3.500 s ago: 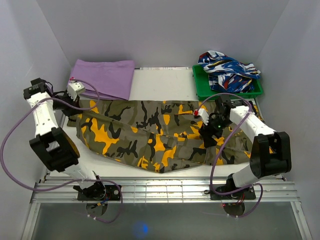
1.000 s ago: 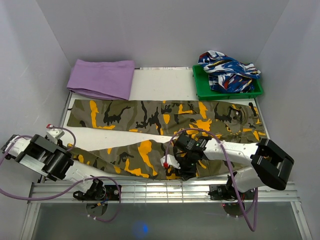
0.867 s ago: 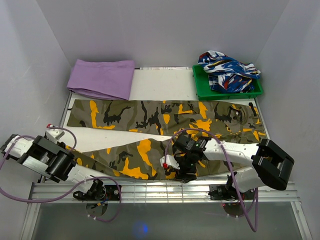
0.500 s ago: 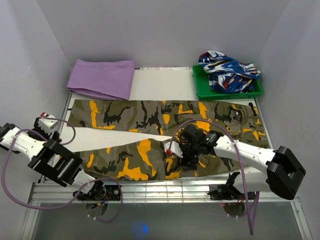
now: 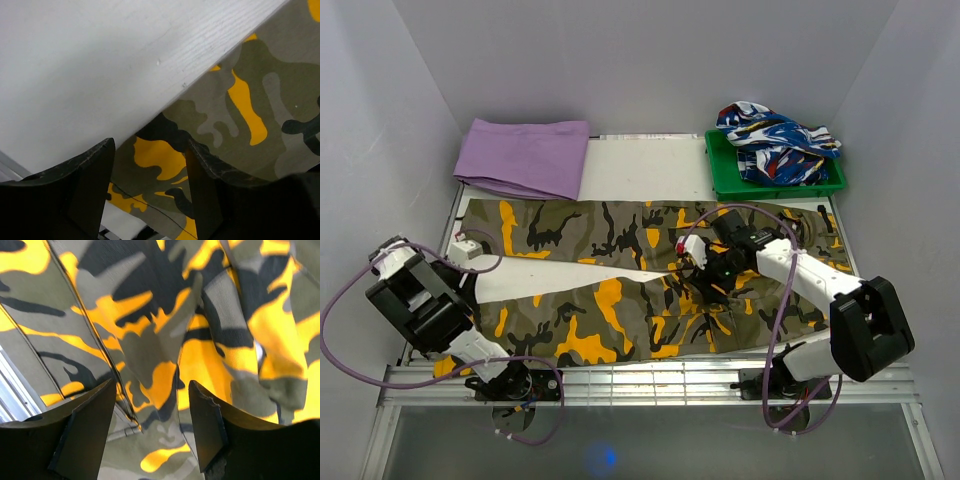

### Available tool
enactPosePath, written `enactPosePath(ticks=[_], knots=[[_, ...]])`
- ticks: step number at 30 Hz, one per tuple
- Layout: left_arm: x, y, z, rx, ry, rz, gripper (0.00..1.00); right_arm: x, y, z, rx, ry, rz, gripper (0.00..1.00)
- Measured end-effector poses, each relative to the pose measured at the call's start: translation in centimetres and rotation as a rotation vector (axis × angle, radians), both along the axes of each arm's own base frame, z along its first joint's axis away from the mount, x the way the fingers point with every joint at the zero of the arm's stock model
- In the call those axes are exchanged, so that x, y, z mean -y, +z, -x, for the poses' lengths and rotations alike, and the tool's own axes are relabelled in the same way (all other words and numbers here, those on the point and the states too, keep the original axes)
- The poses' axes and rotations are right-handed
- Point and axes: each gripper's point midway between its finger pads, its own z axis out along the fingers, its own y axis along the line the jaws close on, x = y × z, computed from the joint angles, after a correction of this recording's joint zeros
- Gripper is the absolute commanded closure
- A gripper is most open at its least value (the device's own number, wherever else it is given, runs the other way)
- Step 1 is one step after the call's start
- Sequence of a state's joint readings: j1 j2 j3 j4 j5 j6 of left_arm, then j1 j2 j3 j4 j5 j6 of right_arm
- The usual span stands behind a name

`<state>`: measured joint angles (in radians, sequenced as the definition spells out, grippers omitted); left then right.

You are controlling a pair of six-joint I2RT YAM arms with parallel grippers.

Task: Fold and stack the trousers
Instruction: Flatten the trousers out

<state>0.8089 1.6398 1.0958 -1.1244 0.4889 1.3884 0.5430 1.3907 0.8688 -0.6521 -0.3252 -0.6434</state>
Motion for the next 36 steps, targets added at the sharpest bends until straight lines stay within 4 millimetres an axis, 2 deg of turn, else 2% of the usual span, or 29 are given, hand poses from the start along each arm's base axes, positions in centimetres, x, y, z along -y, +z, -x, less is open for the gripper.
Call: enactPosePath(ticks=[4, 8, 9, 11, 12, 13, 14, 17, 21, 23, 26, 29, 32, 36], knots=[[0.2, -2.9, 2.1, -0.101, -0.002, -0.057, 0.35, 1.5, -0.2, -0.6, -0.009, -0.052, 0.024, 0.35], [-0.1, -3.6, 2.2, -0.104, -0.03, -0.149, 0.51, 4.0, -0.3, -1.5, -0.02, -0.135, 0.045, 0.35], [-0.2, -3.7, 2.0, -0.103, -0.041, -0.173, 0.64, 4.8, -0.2, -1.8, -0.022, -0.163, 0.049, 0.35], [-0.3, -3.8, 1.4, -0.102, -0.064, -0.223, 0.76, 6.5, 0.0, -2.3, -0.02, -0.216, 0.055, 0.35], [-0.2, -3.9, 1.1, -0.105, -0.072, -0.236, 0.9, 7.4, 0.1, -2.5, -0.018, -0.243, 0.058, 0.36], [0.1, -3.9, 0.8, -0.114, -0.081, -0.242, 0.98, 8.4, 0.2, -2.8, -0.016, -0.274, 0.061, 0.37], [0.4, -3.8, 0.3, -0.121, -0.089, -0.246, 1.0, 9.2, 0.3, -3.0, -0.013, -0.297, 0.063, 0.38], [0.7, -3.6, -2.0, -0.125, -0.078, -0.233, 1.0, 11.5, 0.9, -4.1, 0.003, -0.369, 0.07, 0.43], [-0.3, -3.0, -7.0, -0.07, -0.028, -0.214, 1.0, 13.9, 2.7, -6.7, 0.068, -0.451, 0.076, 0.47], [-1.0, -2.3, -9.0, -0.032, -0.013, -0.227, 0.82, 14.7, 3.4, -8.1, 0.099, -0.481, 0.076, 0.48], [-1.2, -0.9, -10.6, 0.01, -0.003, -0.235, 0.56, 15.6, 3.5, -10.1, 0.13, -0.514, 0.09, 0.49], [-0.9, 0.7, -12.4, 0.071, 0.015, -0.209, 0.49, 16.1, 2.9, -12.0, 0.136, -0.546, 0.101, 0.5], [0.2, 2.2, -14.5, 0.144, 0.034, -0.154, 0.49, 16.4, 1.6, -13.6, 0.129, -0.576, 0.113, 0.51], [2.9, 2.9, -17.0, 0.209, 0.053, -0.077, 0.53, 16.8, -0.9, -14.3, 0.088, -0.599, 0.142, 0.53]])
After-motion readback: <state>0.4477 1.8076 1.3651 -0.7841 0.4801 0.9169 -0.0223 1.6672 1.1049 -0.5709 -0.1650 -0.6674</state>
